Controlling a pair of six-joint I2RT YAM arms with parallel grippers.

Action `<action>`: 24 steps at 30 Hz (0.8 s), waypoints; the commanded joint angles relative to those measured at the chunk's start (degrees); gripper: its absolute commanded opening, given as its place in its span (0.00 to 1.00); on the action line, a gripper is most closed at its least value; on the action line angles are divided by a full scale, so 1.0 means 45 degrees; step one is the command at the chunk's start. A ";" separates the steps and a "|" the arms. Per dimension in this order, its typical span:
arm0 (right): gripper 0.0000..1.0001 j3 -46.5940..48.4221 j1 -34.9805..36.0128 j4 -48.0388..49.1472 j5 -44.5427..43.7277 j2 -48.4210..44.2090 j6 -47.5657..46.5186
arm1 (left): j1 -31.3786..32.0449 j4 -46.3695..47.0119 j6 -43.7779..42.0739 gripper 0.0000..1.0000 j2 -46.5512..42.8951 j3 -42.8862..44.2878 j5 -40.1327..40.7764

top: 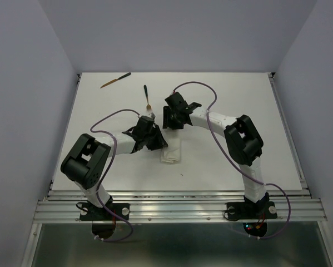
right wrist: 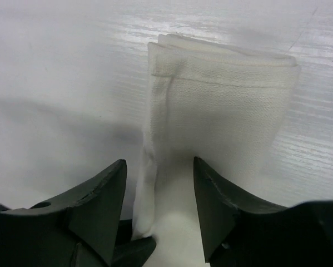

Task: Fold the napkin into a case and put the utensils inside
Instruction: Fold the 2/3-rectangle-folded napkin at the center of the board.

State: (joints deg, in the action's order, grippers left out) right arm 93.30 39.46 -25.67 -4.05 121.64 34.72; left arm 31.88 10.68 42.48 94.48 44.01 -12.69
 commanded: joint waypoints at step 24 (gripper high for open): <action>0.04 -0.4285 0.0428 0.0744 0.0705 -0.4318 0.0683 | -0.0072 0.0732 0.0442 0.34 -0.0604 -0.0326 -0.0579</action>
State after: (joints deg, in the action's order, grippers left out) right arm 75.83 39.51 -25.30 -3.99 106.02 36.40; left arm 31.75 11.57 43.44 94.63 43.72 -13.78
